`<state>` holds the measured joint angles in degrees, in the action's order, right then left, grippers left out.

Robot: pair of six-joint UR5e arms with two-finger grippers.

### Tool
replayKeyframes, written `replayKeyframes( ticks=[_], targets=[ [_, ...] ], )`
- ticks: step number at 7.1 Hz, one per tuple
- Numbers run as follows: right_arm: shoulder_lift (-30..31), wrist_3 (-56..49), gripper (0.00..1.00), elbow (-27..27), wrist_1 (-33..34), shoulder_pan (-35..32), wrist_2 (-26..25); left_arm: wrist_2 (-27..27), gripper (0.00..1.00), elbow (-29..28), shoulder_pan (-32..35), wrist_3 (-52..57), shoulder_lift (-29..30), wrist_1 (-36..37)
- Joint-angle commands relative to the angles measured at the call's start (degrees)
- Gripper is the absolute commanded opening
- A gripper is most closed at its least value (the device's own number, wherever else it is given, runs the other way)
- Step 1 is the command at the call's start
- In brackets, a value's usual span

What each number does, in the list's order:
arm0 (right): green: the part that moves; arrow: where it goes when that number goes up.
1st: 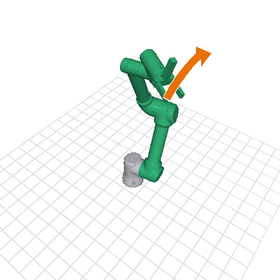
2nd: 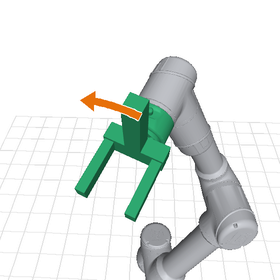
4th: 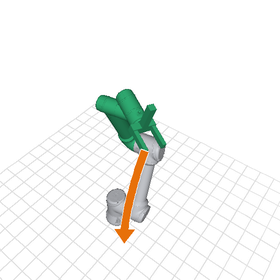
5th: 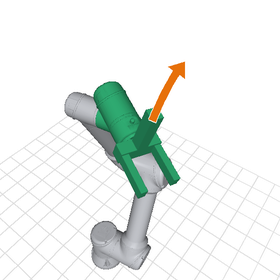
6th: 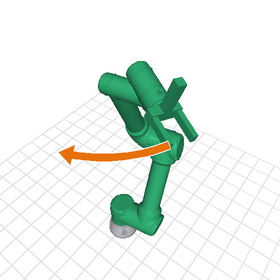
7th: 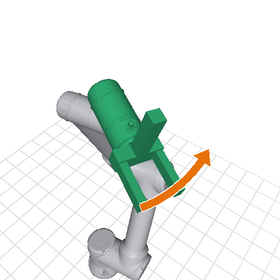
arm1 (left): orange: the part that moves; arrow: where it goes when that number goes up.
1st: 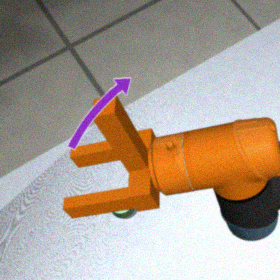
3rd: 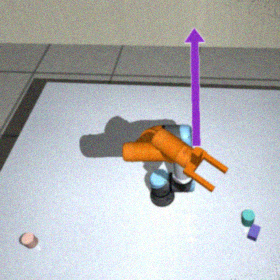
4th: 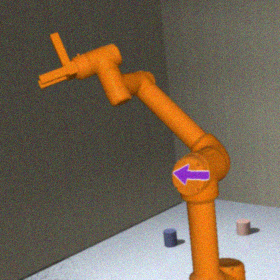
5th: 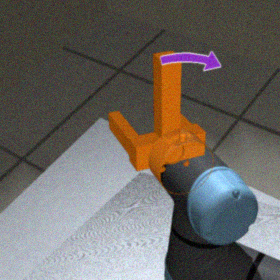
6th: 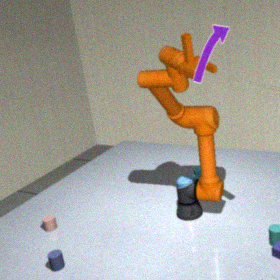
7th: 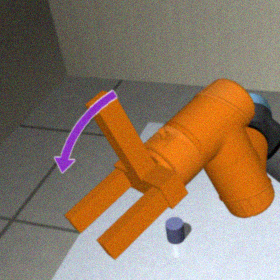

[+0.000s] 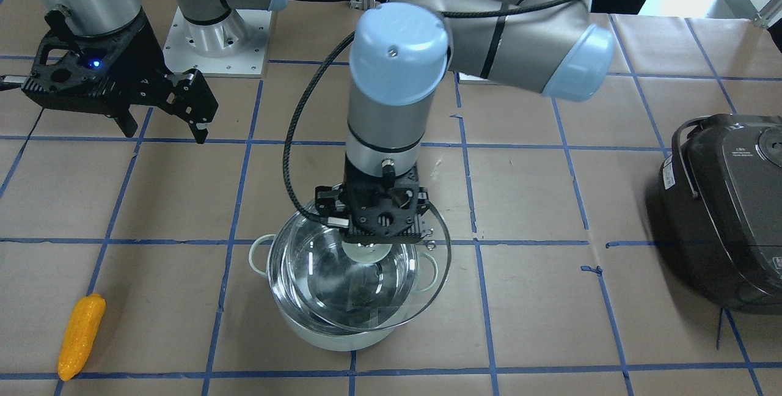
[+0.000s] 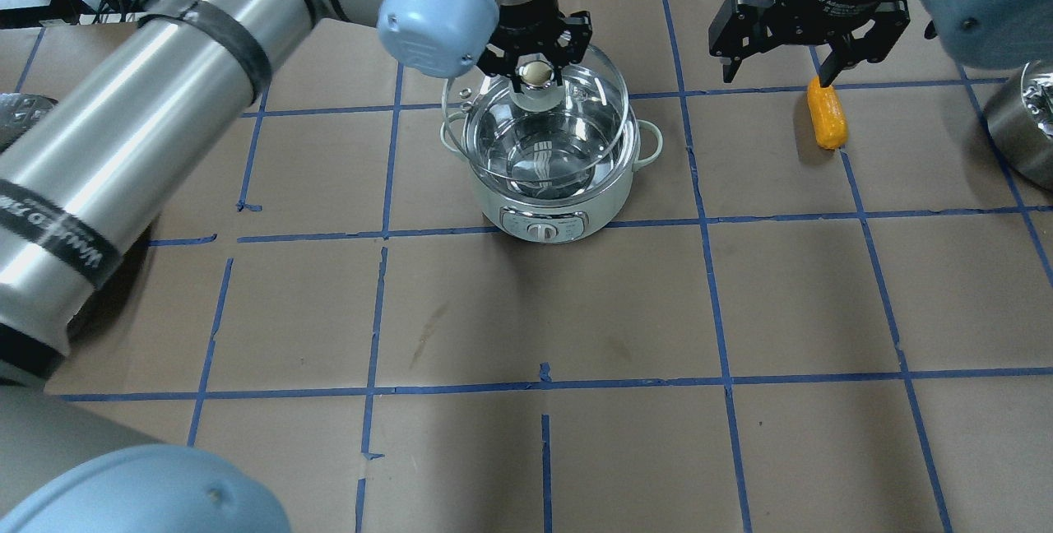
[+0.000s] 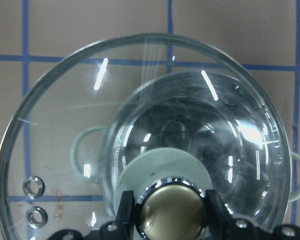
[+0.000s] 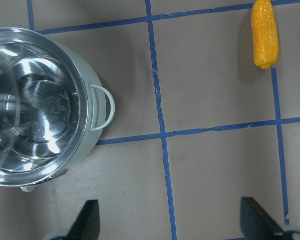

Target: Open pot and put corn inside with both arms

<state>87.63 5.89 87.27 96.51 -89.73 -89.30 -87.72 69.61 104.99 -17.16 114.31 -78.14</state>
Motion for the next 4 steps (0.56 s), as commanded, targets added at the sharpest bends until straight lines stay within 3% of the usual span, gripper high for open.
replayKeyframes(
  ticks=[1,2,3,4],
  targets=[
    [0.0,0.0,1.0,0.0,0.0,0.0,0.0,0.18,0.07,1.4,-13.51,17.49,-5.48,-6.23],
    [0.0,0.0,1.0,0.0,0.0,0.0,-0.09,0.61,0.07,1.67,-20.37,27.17,-4.98,-6.24],
    [0.0,0.0,1.0,0.0,0.0,0.0,-0.09,0.88,0.07,4.63,-24.88,29.44,-4.19,-5.8],
    [-0.35,-0.18,1.0,0.09,-0.09,0.52,-0.09,0.71,0.07,8.84,-26.31,35.12,-3.31,-2.49]
  ],
)
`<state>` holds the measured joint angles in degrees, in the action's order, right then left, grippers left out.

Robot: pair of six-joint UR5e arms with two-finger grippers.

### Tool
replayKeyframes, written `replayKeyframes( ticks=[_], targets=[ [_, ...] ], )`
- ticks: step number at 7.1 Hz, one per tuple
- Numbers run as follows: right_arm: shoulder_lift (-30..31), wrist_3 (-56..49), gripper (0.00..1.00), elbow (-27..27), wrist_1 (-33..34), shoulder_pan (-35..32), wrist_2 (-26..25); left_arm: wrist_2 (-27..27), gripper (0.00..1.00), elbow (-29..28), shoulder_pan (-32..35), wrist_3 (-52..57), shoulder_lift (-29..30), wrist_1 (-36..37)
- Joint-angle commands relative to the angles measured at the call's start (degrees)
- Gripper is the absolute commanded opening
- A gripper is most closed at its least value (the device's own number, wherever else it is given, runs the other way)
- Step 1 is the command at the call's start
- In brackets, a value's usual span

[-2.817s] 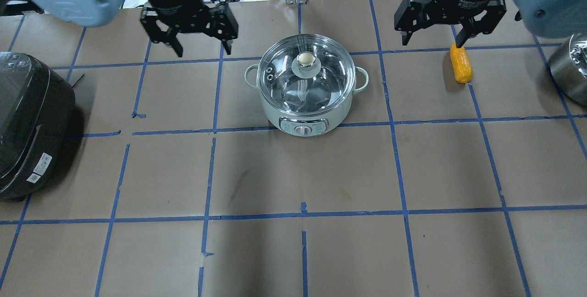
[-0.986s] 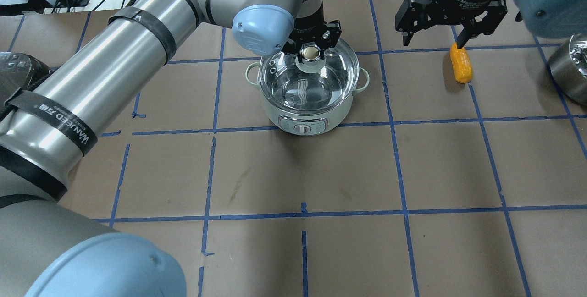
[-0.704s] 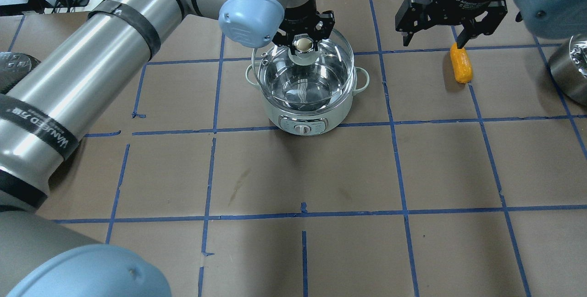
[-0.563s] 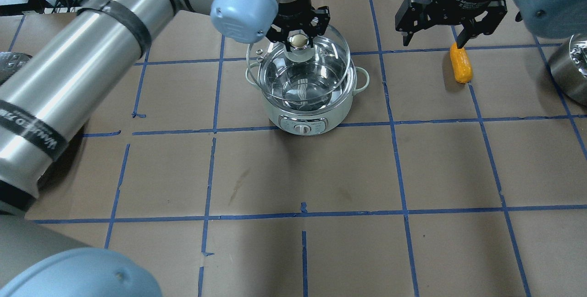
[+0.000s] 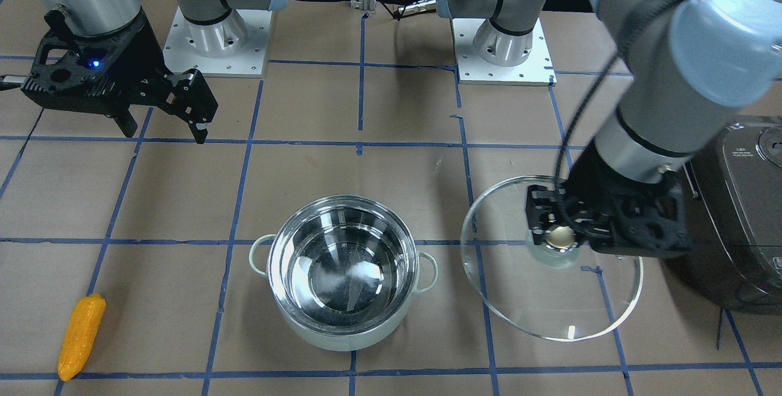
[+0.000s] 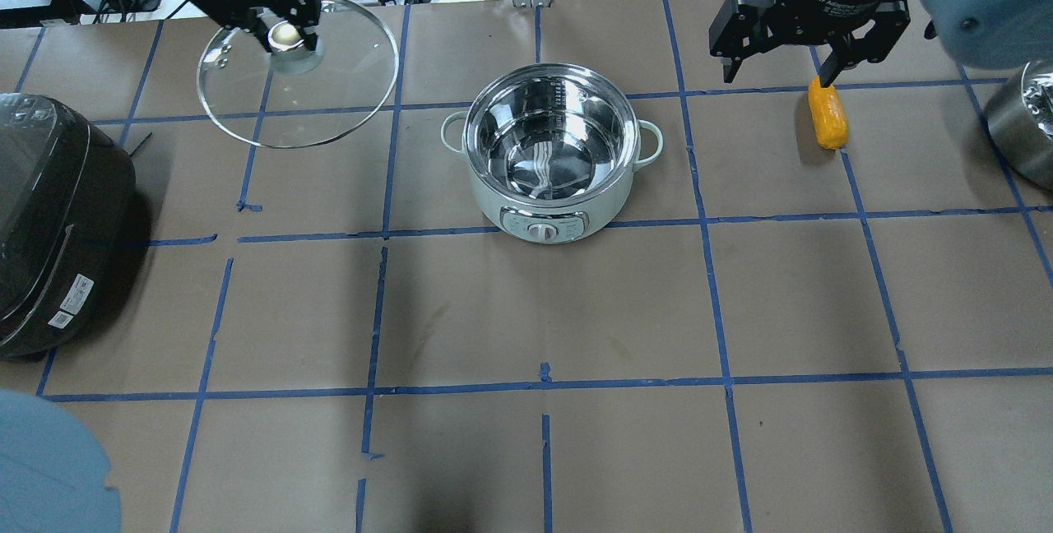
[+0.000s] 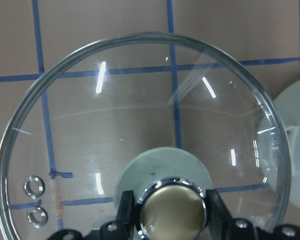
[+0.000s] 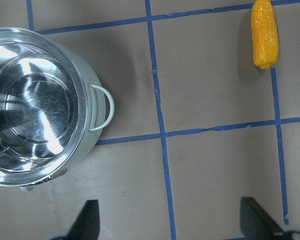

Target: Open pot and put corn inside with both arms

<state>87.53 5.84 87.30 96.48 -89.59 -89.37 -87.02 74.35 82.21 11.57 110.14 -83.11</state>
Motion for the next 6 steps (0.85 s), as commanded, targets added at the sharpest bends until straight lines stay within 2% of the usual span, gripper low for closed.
replayKeyframes(
  ticks=[1,3,5,6],
  targets=[
    [-0.52,-0.48,1.0,1.11,0.02,1.69,0.07,0.01,0.07,8.06,-3.81,7.92,3.99,11.05],
    [-1.92,-3.71,1.0,0.77,0.11,6.51,0.25,2.37,0.07,10.47,-3.99,6.89,8.66,16.55],
    [-9.61,-7.59,1.0,-3.68,0.89,12.83,0.34,2.39,0.09,10.64,-3.99,7.06,11.58,19.3],
    [-15.84,-10.9,0.99,-6.67,0.99,14.77,0.34,2.39,0.53,10.64,-3.99,6.71,11.67,19.31]
  ],
)
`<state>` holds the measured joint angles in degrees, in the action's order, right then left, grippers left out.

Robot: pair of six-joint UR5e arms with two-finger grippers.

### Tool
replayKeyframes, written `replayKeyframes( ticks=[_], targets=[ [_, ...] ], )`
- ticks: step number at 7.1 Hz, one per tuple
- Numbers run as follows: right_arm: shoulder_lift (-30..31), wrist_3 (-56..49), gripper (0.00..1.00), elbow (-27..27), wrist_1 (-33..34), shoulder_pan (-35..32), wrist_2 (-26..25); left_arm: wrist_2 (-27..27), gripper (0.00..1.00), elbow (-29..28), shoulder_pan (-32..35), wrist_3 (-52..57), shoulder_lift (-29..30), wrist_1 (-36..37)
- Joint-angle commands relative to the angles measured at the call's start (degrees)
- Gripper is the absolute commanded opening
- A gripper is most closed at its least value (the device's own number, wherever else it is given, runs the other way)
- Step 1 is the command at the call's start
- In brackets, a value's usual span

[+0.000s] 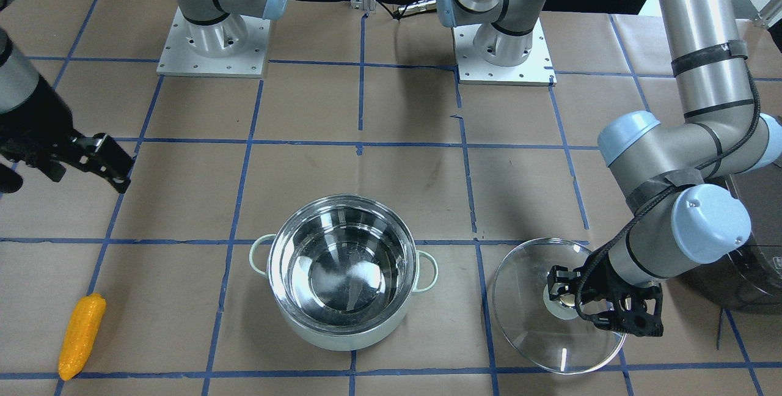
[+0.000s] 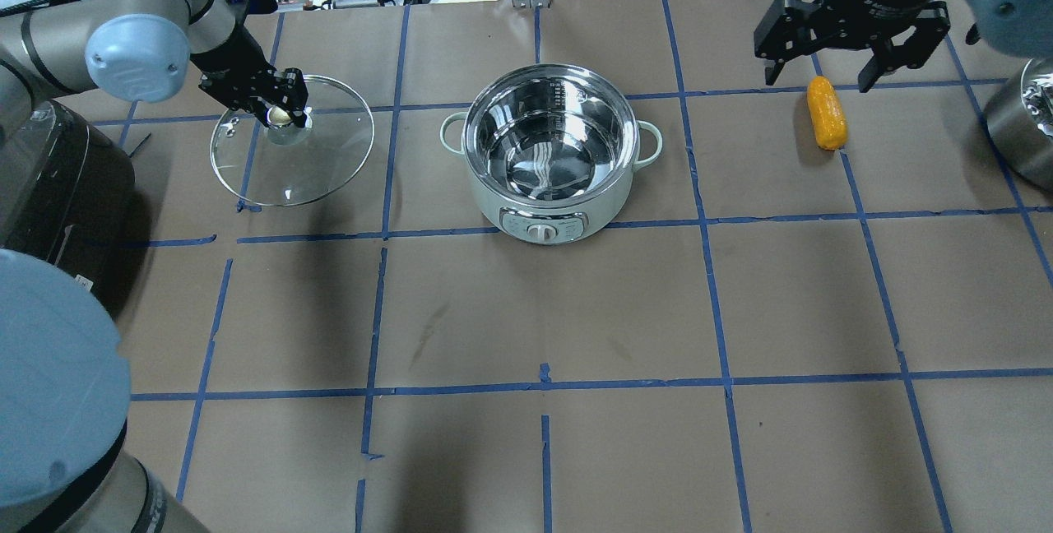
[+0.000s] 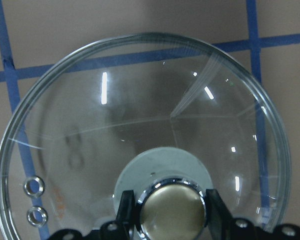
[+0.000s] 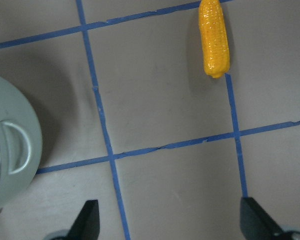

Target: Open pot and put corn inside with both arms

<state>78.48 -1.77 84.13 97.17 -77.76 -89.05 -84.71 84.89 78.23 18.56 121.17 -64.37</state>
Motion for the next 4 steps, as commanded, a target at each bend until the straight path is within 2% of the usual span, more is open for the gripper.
replayKeyframes(
  ticks=[1,4],
  targets=[
    [-11.2,-8.2,0.95,-3.36,3.95,4.45,0.1,0.16,1.0,0.36,-0.01,-0.54,0.65,0.48],
    [-18.77,-9.92,0.92,-0.12,17.14,4.99,0.1,-0.46,1.0,-1.04,0.78,-5.02,-1.45,-0.31]
  ],
)
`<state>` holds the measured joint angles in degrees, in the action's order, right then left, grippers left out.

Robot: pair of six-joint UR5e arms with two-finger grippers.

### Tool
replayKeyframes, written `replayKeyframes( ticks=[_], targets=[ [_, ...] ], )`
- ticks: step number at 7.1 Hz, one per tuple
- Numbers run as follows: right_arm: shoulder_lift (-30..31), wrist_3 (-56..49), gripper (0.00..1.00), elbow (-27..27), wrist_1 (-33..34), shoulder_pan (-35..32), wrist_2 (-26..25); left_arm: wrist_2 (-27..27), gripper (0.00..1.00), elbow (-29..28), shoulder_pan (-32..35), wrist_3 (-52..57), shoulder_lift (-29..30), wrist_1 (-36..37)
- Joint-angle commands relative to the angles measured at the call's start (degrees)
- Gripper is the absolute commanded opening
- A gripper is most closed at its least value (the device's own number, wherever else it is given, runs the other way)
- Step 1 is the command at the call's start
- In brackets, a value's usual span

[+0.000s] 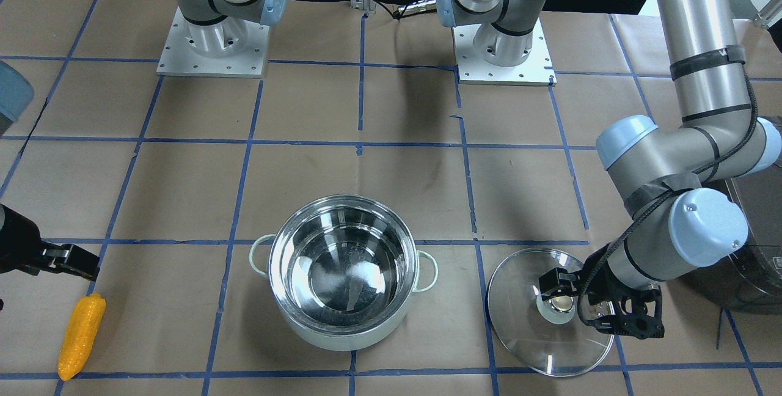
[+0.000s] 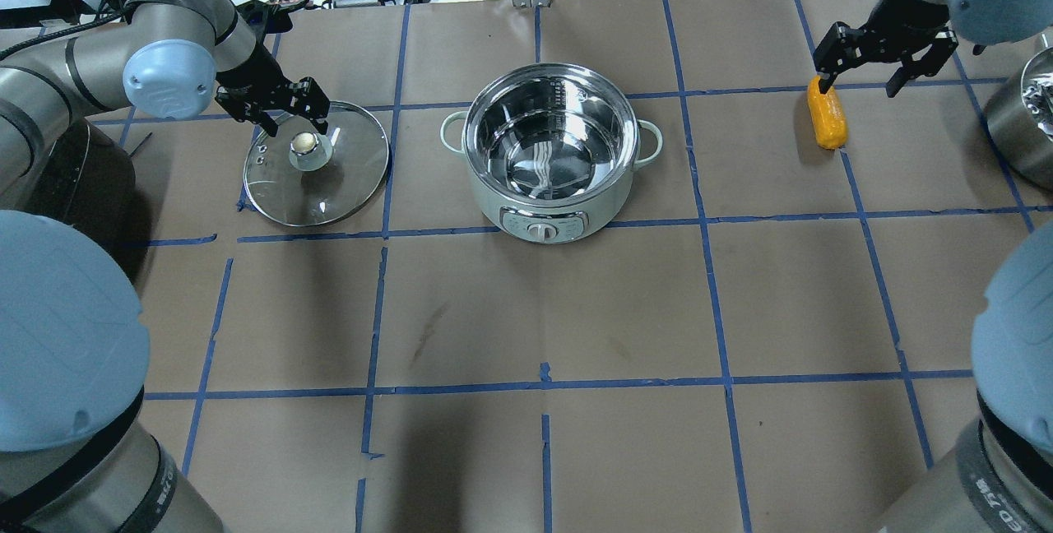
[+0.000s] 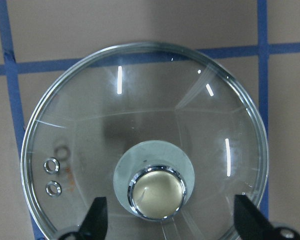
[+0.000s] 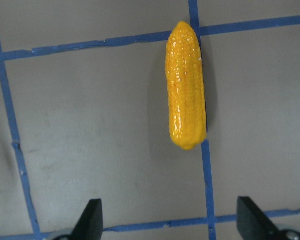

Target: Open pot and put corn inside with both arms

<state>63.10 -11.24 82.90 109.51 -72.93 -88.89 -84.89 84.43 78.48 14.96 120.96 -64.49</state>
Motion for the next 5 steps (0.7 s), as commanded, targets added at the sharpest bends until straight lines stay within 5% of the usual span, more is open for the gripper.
replayKeyframes(
  ticks=[1,4,5],
  targets=[
    [-6.64,-0.71,0.92,0.95,9.1,0.25,-0.14,-0.54,1.0,-0.49,1.41,-2.55,-4.48,-3.59],
    [-10.0,-1.15,0.87,0.59,14.31,0.16,-0.32,-1.16,1.0,-0.84,4.05,-7.48,-19.32,-20.28],
    [-10.45,-1.85,0.67,0.86,15.03,0.16,-0.41,-1.68,1.0,-1.1,4.66,-7.57,-22.41,-23.8]
  ],
)
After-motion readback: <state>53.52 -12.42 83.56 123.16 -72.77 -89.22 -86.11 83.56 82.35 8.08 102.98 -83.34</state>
